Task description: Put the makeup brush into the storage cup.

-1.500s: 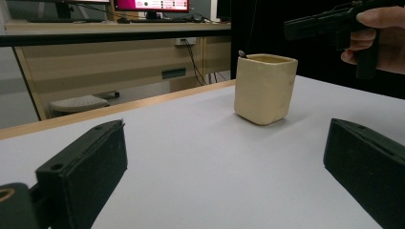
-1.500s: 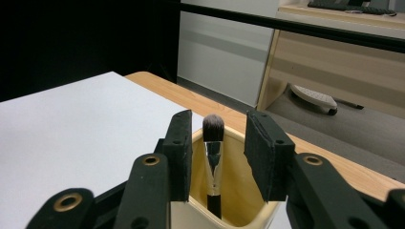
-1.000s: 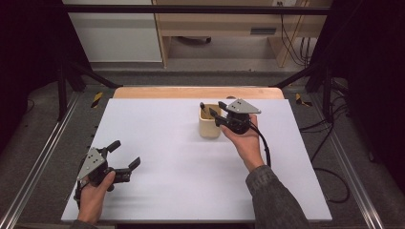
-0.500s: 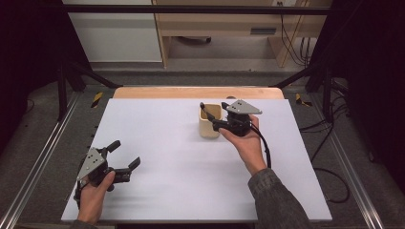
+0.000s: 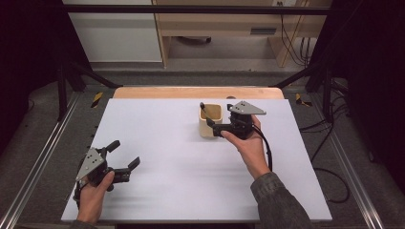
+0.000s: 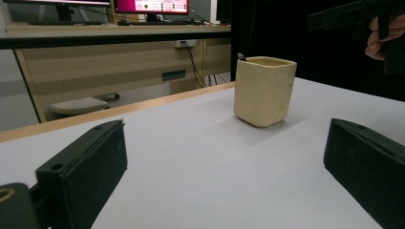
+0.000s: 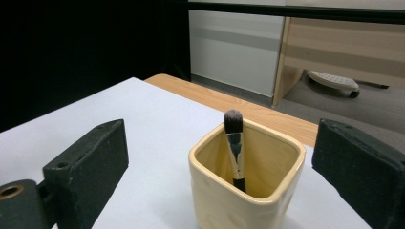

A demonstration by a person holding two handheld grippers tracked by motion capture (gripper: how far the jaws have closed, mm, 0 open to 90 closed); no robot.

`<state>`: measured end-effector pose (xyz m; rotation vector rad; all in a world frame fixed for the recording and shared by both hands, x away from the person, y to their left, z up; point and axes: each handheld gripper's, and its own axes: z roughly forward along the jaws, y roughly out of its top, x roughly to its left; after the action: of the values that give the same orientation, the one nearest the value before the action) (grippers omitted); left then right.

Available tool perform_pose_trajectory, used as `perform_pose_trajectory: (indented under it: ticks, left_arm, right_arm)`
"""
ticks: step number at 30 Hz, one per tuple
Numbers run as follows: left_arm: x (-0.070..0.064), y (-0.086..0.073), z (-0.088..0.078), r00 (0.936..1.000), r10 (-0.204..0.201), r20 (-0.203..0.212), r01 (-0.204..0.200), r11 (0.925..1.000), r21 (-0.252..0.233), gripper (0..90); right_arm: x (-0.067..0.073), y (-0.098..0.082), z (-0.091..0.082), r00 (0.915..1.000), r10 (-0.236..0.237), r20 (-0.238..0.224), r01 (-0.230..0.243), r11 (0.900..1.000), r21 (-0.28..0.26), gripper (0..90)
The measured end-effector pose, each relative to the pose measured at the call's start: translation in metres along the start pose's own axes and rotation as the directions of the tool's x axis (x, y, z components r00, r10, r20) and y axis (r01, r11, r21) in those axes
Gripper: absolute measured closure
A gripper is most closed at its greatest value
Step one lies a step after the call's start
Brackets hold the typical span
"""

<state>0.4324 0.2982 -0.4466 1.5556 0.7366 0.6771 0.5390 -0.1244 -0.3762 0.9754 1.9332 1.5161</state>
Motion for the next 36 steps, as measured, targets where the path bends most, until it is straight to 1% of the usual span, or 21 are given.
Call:
perform_pose_trajectory:
  ticks: [1,3,6,11,15,17,19,22,24,26,30,36]
  left_arm:
    - [0.000,0.000,0.000,1.0000,-0.002,0.001,0.002,1.0000,-0.001,0.5]
    - [0.001,0.000,-0.001,1.0000,-0.004,-0.001,0.004,1.0000,-0.006,0.5]
    - [0.001,0.001,-0.002,1.0000,-0.006,-0.003,0.006,0.9999,-0.009,0.5]
    - [0.002,0.002,-0.004,1.0000,-0.006,-0.006,0.006,0.9998,-0.018,0.5]
    - [0.002,0.003,-0.005,1.0000,-0.007,-0.004,0.007,0.9997,-0.024,0.4]
    - [0.002,0.003,-0.005,1.0000,0.000,-0.003,0.000,0.9997,-0.023,0.5]
    - [0.002,0.004,-0.005,1.0000,0.001,0.003,-0.001,0.9996,-0.028,0.5]
    - [0.002,0.004,-0.006,0.9999,0.004,0.012,-0.004,0.9995,-0.032,0.4]
    - [0.002,0.005,-0.007,0.9998,0.008,0.020,-0.008,0.9994,-0.035,0.4]
    - [0.001,0.005,-0.007,0.9996,0.011,0.024,-0.010,0.9992,-0.038,0.4]
    - [0.001,0.006,-0.007,0.9991,0.017,0.040,-0.015,0.9990,-0.042,0.3]
    - [0.001,0.005,-0.007,0.9991,0.016,0.038,-0.015,0.9992,-0.036,0.3]
  right_arm:
    - [0.000,0.000,-0.001,1.0000,-0.001,-0.002,0.001,1.000,-0.006,5.3]
    - [0.001,-0.001,-0.002,0.9998,-0.012,0.014,0.012,1.000,-0.006,5.4]
    - [0.001,-0.002,-0.005,0.9996,-0.019,0.023,0.019,1.000,0.006,5.2]
    - [-0.004,-0.004,-0.014,0.9983,-0.043,0.039,0.043,0.999,0.000,5.4]
    - [-0.008,-0.007,-0.021,0.9973,-0.059,0.043,0.059,0.998,-0.005,5.4]
    - [-0.009,-0.008,-0.025,0.9971,-0.062,0.044,0.062,0.998,-0.011,5.8]
    - [-0.010,-0.011,-0.030,0.9958,-0.080,0.044,0.081,0.996,-0.022,6.5]
    - [-0.011,-0.014,-0.036,0.9952,-0.088,0.042,0.089,0.996,-0.029,6.1]
    - [-0.011,-0.017,-0.040,0.9958,-0.084,0.037,0.085,0.996,-0.031,5.4]
    - [-0.013,-0.021,-0.044,0.9948,-0.094,0.039,0.096,0.995,-0.039,5.5]
    - [-0.015,-0.029,-0.051,0.9956,-0.084,0.041,0.086,0.995,-0.042,4.6]
    - [-0.020,-0.038,-0.062,0.9956,-0.070,0.062,0.074,0.996,-0.058,3.4]
